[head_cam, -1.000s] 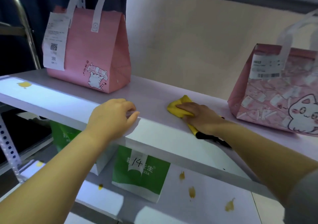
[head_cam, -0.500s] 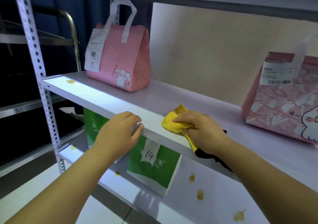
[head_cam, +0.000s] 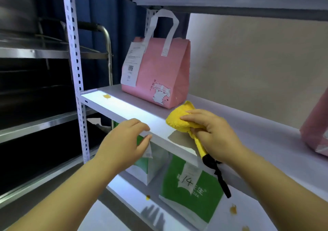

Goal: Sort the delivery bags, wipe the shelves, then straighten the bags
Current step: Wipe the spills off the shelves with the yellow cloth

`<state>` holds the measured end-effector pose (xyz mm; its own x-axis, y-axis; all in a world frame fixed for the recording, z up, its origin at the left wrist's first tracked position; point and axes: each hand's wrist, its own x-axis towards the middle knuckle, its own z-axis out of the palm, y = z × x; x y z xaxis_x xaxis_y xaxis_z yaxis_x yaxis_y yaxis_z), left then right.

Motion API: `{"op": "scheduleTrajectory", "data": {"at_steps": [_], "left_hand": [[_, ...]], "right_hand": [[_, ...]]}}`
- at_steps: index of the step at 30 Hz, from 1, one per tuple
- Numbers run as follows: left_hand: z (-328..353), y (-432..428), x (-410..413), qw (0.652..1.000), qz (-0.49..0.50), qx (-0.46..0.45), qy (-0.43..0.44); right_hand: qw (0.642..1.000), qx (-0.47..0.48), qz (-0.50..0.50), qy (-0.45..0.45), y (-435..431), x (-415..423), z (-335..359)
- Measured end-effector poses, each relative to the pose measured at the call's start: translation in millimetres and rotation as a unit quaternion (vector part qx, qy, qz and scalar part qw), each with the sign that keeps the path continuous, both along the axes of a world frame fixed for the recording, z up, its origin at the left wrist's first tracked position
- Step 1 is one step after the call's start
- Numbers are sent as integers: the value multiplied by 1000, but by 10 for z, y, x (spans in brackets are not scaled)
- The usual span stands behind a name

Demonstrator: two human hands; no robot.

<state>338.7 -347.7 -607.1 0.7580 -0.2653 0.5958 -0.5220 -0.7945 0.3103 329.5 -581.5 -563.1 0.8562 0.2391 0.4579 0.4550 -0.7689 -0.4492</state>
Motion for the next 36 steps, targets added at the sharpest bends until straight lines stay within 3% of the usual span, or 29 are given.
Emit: {"op": "scheduleTrajectory", "data": {"at_steps": [8,10,14,21,25,36], "left_hand": [[341,475,1158,996,-64,55,-36],[437,510,1461,990,-93,94,-41],[586,418,1900,970,-142,176,-87],[699,210,2379,927,-120,337,-114],[724,117,2508,911,-142,373,-99],[610,-84,2851,885,-149,392,-200]], "right_hand": [[994,-39,-60,85,598,496,-28],[988,-84,-78,103,667,527,-94],[978,-85,-144,127,741,544,-95],[952,-80,-252,153,844,717,-76],[944,-72,-286,150,844,765,-112],[936,-90,-315,131,803,807,-189]]}}
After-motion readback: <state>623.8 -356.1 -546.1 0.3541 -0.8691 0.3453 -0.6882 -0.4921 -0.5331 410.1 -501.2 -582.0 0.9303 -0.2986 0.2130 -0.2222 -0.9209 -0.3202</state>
